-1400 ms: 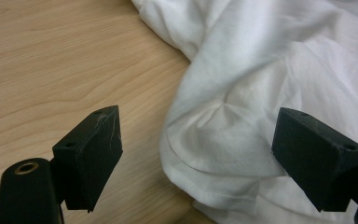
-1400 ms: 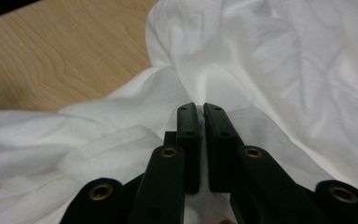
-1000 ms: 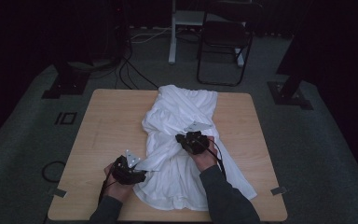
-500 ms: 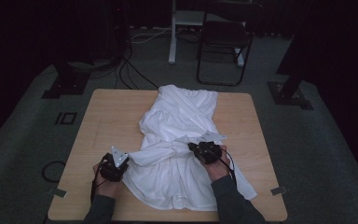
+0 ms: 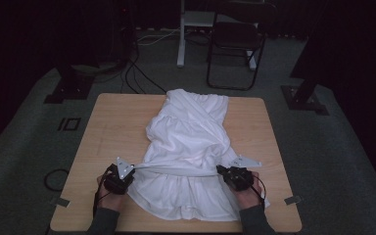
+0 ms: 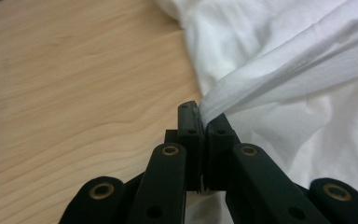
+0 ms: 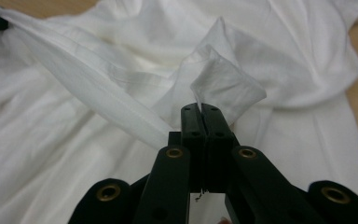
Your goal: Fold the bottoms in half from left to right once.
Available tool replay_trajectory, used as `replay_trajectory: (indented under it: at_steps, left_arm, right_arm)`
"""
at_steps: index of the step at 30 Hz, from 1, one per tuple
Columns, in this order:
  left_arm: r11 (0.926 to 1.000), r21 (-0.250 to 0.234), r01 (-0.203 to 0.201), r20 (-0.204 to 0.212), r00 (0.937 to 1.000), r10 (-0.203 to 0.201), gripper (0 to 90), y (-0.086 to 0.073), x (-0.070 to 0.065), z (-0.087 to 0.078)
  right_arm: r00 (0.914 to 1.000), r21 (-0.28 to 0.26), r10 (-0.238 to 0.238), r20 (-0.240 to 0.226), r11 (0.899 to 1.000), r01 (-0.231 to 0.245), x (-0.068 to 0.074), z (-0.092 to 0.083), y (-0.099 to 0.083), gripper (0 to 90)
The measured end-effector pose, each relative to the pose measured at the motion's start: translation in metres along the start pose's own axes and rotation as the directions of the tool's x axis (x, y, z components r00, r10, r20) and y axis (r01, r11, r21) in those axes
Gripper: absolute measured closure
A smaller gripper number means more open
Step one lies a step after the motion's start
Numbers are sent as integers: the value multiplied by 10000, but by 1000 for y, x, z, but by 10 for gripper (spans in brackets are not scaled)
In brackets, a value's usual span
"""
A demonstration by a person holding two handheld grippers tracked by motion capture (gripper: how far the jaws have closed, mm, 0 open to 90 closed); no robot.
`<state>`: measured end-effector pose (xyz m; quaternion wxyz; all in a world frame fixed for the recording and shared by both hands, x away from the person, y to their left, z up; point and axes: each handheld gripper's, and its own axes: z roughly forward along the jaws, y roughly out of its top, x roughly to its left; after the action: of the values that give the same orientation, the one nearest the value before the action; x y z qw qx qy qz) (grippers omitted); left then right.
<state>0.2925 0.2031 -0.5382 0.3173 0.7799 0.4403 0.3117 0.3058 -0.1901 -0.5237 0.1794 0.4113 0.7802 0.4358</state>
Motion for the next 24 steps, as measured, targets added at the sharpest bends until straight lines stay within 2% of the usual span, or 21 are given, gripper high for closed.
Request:
replay_trajectory:
  at_steps: [1,2,3,4,5,7,9,11,16,17,18,20,21,22,23,24]
  left_arm:
    - [9999,80,-149,203,9997,147,870,0,-5,3]
    - [9999,80,-149,203,9997,147,864,0,-5,3]
    - [9995,166,-268,290,9992,263,848,-1,-8,5]
    - [9995,166,-268,290,9992,263,823,-1,-8,5]
    - [9995,188,-255,323,9992,249,823,-1,-9,6]
    - [9995,264,-194,325,9993,185,737,-1,-9,7]
    - [9994,322,-87,395,9992,75,712,-1,-7,9]
    - [9994,348,-5,404,9992,-9,617,-2,-7,10]
    - [9988,457,187,376,9991,-204,539,-2,-6,14]
    - [9985,493,223,387,9990,-242,528,-2,-5,15]
    - [9982,509,301,386,9987,-321,528,-2,-5,17]
    - [9977,585,338,408,9985,-362,522,-1,-4,20]
    - [9974,633,359,436,9983,-387,542,-2,-3,21]
    - [9971,652,381,488,9980,-413,542,-2,-2,23]
    - [9971,673,367,612,9973,-408,642,-2,-1,24]
    - [9971,670,367,696,9967,-414,642,-2,-1,24]
  right_arm:
    - [10000,167,44,33,9999,-44,-1,-1,-6,888]
    - [10000,167,44,33,9999,-44,-1,-1,-6,888]
    - [9999,237,123,18,9996,-124,-4,-1,-10,791]
    - [9999,237,123,18,9996,-124,-4,-1,-10,791]
    - [9999,207,156,74,9997,-158,-5,-1,-10,730]
    - [9995,-85,260,199,9996,-258,-9,-5,-5,596]
    - [9994,-214,252,243,9995,-247,-10,-7,-3,571]
    - [9990,-433,258,368,9988,-242,-14,-8,8,521]
    - [9991,-610,179,380,9980,-155,-16,0,23,476]
    - [9994,-467,194,286,9987,-180,-17,10,31,451]
    - [9994,-467,194,286,9987,-180,-17,10,31,451]
    - [9996,-291,152,250,9995,-145,-18,23,38,444]
    - [9997,-40,142,193,9999,-141,-18,37,42,438]
    - [9997,-40,142,193,9999,-141,-18,37,42,438]
    - [9998,182,43,205,9998,-47,-17,48,45,499]
    - [9998,182,43,205,9998,-47,-17,48,45,499]
